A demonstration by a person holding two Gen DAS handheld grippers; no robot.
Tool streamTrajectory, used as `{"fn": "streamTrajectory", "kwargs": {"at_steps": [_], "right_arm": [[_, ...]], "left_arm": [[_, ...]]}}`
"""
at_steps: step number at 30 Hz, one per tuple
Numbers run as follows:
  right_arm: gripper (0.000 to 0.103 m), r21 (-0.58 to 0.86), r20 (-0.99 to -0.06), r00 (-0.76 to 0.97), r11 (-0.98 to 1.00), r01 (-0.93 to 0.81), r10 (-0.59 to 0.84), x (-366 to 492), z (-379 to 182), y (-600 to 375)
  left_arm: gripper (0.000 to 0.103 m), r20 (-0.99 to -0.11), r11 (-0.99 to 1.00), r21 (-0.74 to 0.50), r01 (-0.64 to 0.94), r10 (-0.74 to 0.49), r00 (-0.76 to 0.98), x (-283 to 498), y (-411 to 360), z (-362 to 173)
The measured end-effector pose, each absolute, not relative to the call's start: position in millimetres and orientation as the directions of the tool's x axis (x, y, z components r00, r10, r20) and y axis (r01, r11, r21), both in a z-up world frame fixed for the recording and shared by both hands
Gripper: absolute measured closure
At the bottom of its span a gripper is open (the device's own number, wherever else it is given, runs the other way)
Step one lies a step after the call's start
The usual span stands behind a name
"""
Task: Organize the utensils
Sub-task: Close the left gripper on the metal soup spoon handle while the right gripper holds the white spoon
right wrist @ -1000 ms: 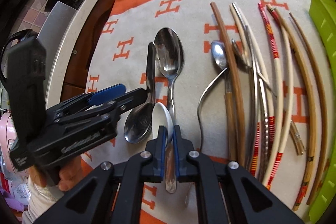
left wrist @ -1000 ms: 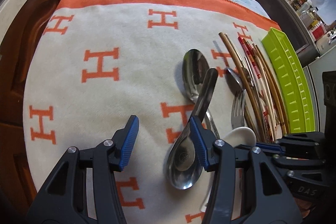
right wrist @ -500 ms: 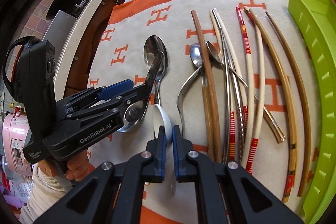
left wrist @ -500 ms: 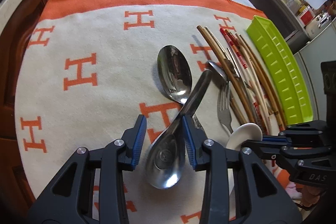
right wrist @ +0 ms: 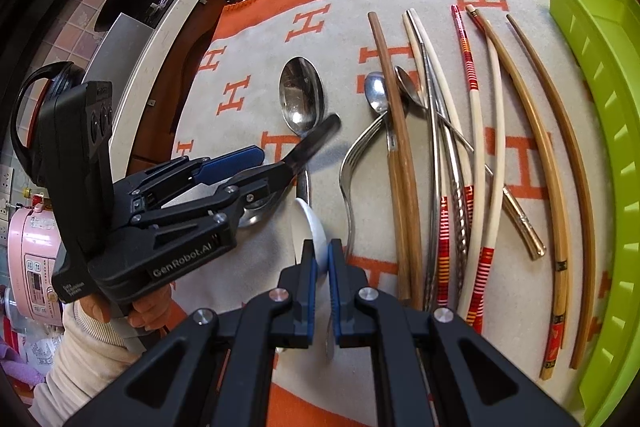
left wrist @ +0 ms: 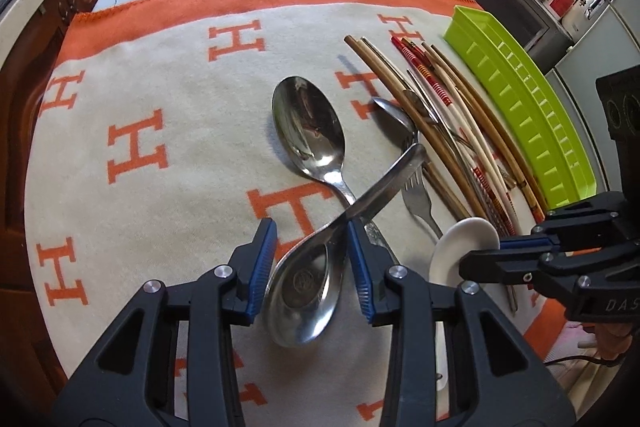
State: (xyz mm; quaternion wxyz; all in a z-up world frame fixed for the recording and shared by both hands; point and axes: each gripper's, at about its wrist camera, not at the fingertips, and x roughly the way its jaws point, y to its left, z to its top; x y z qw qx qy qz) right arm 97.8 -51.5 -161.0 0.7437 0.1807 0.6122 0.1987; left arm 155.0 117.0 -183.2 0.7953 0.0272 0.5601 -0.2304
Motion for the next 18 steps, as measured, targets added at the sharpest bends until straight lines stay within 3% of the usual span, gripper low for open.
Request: {"fn": "streamTrajectory", "kwargs": {"at_steps": [7,15,17,18], "right_arm": [[0.097,0.516,-0.836,0.170,0.853,-0.078,0.522,97.9,-161.4,-51.1],[0.097,0.518,-0.836,0.162,0.852,-0.083,0.524,98.1,-162.8,-47.5],[0.097,0.518,-0.837,0.160,0.852,-0.078,0.523,98.7,-163.8,-47.0],[0.097,0.518,-0.837,0.160,0.852,-0.076,0.523,98.4,-164.0,-46.5]], "left_arm": [[0.071,-0.896,0.883,-0.284,0.374,-0.383,0.225,149.4,133.4,-184.5],[0.071,-0.901,0.901,-0.248,0.356,-0.349,0.257,132.2,133.0,-184.2],[0.078,-0.906,0.917,-0.225,0.330,-0.321,0.275,130.0,129.3,-184.1],[0.092,-0.909,0.924,-0.220,0.313,-0.311,0.278,129.4,129.0,-184.4]]}}
